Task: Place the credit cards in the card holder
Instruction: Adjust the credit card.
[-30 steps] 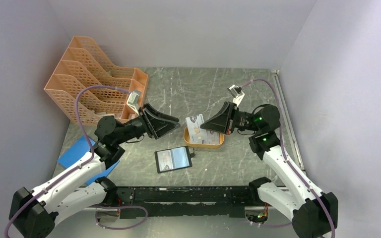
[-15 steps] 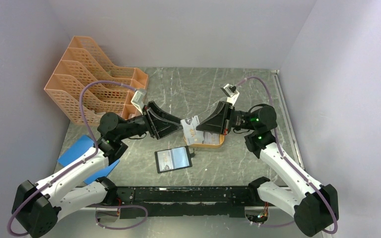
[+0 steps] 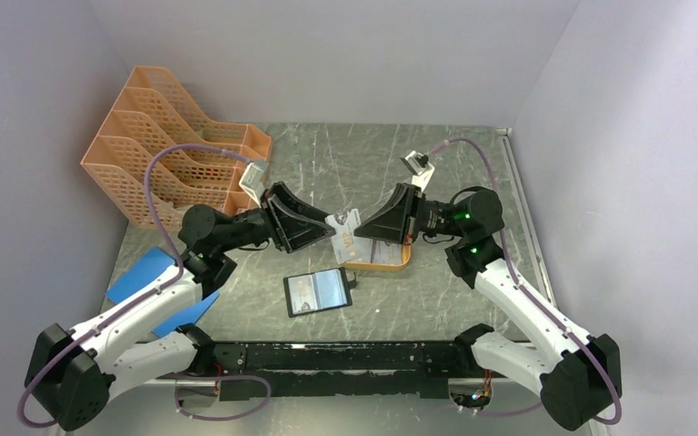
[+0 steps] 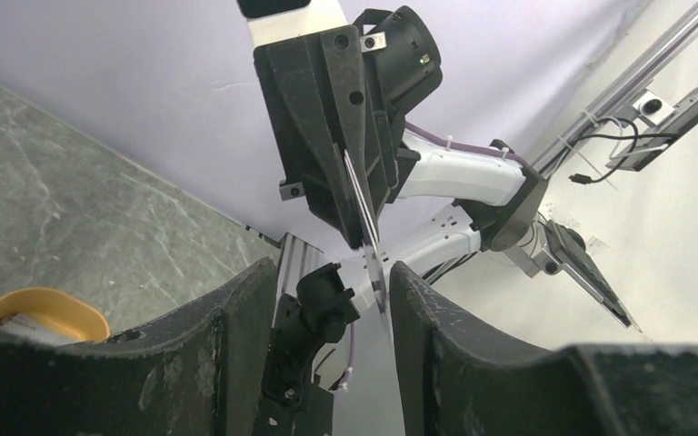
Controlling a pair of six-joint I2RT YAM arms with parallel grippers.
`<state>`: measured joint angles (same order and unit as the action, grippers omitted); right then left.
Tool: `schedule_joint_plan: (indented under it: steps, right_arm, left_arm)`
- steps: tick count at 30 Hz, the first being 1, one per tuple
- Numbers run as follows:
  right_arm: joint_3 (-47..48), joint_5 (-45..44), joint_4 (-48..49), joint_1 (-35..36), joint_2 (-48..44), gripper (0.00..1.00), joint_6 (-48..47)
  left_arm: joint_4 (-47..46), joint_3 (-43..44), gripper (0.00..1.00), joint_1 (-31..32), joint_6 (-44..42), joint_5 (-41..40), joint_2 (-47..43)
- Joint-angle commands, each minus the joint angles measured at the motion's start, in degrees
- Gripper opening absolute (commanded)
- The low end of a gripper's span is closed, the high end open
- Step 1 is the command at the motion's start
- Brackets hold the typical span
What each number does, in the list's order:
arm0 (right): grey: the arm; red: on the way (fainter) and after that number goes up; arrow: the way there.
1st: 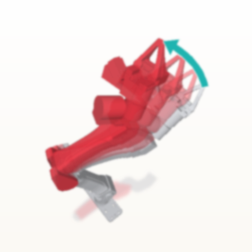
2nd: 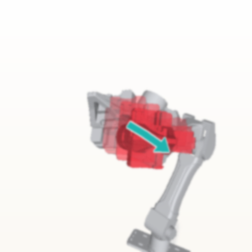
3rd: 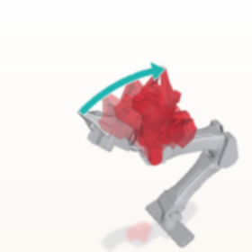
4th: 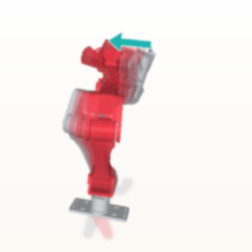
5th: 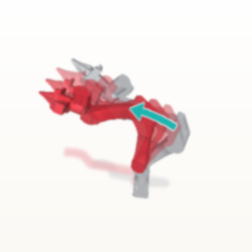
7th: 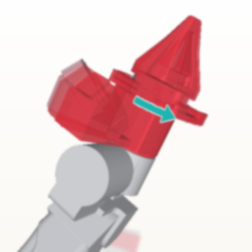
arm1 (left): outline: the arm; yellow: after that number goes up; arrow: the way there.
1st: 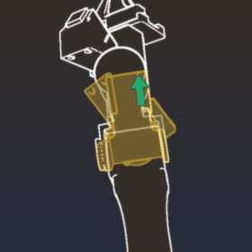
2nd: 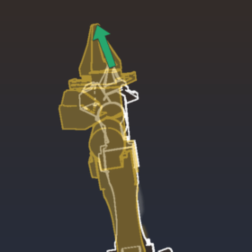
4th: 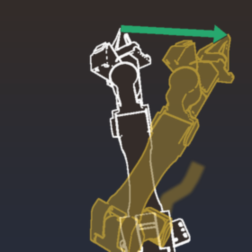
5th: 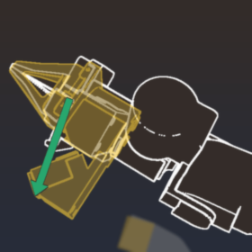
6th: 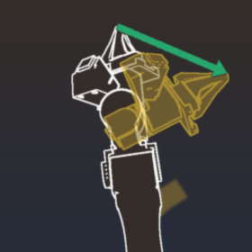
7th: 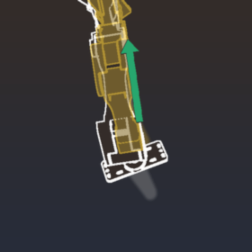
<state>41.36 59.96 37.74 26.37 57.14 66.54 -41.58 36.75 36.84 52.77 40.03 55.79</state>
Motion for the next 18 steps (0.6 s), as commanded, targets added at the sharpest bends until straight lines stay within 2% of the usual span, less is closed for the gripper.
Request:
schedule_joint_plan:
  steps: [1,4,8,13,18]
  right_arm:
    - [0.9,-1.8,-1.1,2.0,0.8,0.00,-1.2]
    - [0.2,-2.5,-0.1,2.1,0.9,0.00,-0.4]
    - [0.0,-2.9,-0.1,2.1,0.4,0.00,-0.6]
    - [0.5,-2.9,-1.6,2.1,-0.1,0.00,-1.4]
    - [0.4,-3.2,-0.6,2.1,-0.9,0.00,-0.6]
  left_arm:
    - [-9.3,0.9,0.53,0.2,4.2,2.3,3.1]
    - [-12.9,0.5,0.51,0.2,6.8,3.5,4.6]
    - [-12.6,1.0,0.47,0.2,6.4,4.0,5.0]
    - [-7.7,1.7,0.53,0.1,3.4,3.3,2.7]
    - [2.4,2.7,0.59,0.0,-2.3,0.7,-1.4]
